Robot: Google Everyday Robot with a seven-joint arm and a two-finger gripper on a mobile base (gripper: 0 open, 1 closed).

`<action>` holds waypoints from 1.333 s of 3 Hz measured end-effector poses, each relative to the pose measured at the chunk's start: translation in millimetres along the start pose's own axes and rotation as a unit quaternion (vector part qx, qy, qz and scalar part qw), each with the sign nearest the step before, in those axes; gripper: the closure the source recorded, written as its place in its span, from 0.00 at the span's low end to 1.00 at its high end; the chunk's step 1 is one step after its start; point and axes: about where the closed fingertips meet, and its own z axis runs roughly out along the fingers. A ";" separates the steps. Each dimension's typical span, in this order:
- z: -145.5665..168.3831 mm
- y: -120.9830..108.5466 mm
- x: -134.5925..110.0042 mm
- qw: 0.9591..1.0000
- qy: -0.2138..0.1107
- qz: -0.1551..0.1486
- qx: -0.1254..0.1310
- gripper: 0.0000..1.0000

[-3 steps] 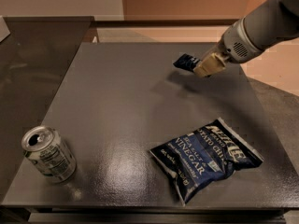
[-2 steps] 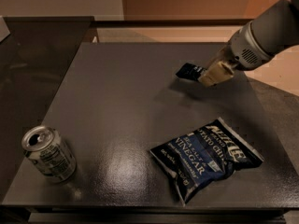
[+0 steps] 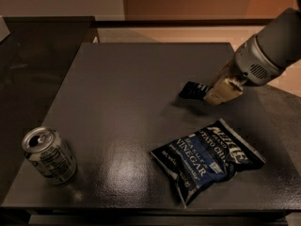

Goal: Move rxbar blueberry near blue chip bag

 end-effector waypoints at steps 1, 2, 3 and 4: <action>4.6 16.9 4.8 1.000 0.018 -0.009 -0.016 1.00; 13.6 28.0 8.6 0.999 0.037 -0.009 -0.032 0.82; 22.5 34.9 9.0 0.998 0.049 -0.013 -0.044 0.59; 31.2 38.8 6.8 0.997 0.058 -0.020 -0.050 0.35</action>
Offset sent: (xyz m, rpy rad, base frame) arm -0.0351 0.0140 -0.0291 -0.0770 0.1245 0.0578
